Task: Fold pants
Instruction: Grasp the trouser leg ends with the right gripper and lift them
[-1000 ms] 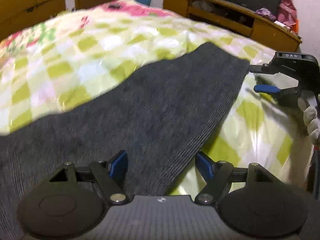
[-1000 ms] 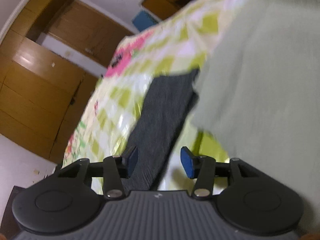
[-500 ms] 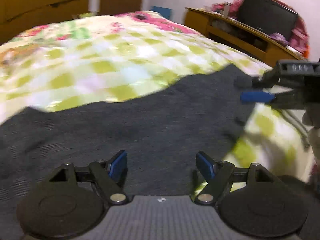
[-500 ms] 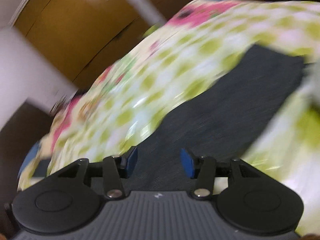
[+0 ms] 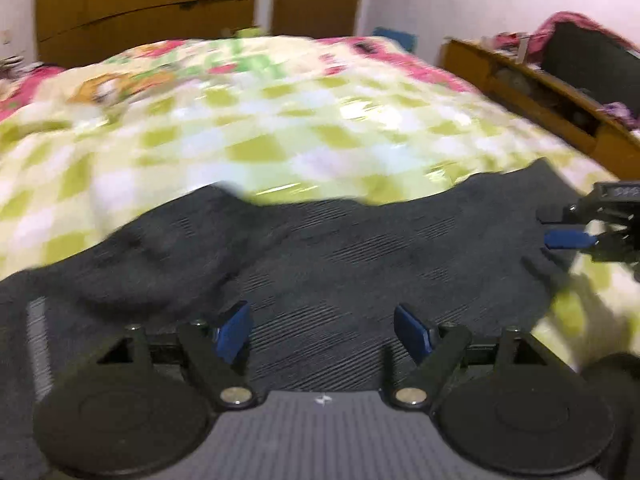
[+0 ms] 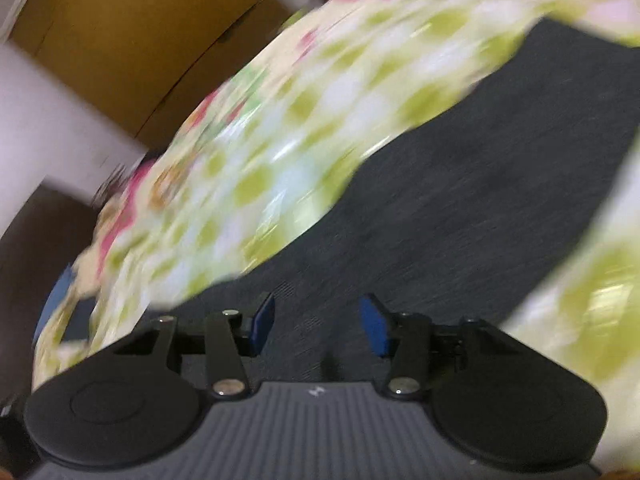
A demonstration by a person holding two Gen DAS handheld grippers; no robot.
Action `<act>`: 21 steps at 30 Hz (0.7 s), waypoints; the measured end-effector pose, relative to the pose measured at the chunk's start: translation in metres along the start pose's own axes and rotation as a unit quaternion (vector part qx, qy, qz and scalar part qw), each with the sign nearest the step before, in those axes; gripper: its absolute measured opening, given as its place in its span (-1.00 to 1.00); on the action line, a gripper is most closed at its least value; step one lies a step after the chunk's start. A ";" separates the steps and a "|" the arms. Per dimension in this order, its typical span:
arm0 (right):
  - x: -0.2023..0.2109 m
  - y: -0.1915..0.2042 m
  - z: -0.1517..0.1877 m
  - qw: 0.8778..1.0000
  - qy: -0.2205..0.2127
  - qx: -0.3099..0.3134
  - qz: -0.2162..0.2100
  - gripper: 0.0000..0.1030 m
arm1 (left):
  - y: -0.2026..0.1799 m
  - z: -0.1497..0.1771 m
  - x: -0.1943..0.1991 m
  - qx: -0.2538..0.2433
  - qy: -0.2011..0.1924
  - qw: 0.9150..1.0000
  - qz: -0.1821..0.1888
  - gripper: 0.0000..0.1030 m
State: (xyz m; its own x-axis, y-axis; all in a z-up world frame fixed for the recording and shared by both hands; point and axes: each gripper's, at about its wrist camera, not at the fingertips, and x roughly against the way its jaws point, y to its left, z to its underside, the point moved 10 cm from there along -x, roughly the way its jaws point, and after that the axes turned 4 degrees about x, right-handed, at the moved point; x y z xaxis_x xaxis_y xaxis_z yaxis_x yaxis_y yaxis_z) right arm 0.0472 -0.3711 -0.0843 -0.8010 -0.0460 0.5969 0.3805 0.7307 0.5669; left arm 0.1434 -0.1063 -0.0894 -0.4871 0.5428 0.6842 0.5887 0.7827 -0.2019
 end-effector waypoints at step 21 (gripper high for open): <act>0.043 -0.177 -0.068 0.948 -0.211 -0.237 0.018 0.16 | -0.153 -0.006 -0.081 -0.119 0.070 0.986 0.092 0.81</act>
State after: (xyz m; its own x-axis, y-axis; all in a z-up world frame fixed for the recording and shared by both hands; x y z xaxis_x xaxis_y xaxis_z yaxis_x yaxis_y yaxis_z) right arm -0.0233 -0.5488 -0.1208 -0.8587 0.3240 0.3970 0.4964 0.3339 0.8013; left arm 0.0965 -0.2720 -0.1091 -0.2743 0.6089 0.7444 0.8015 0.5724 -0.1729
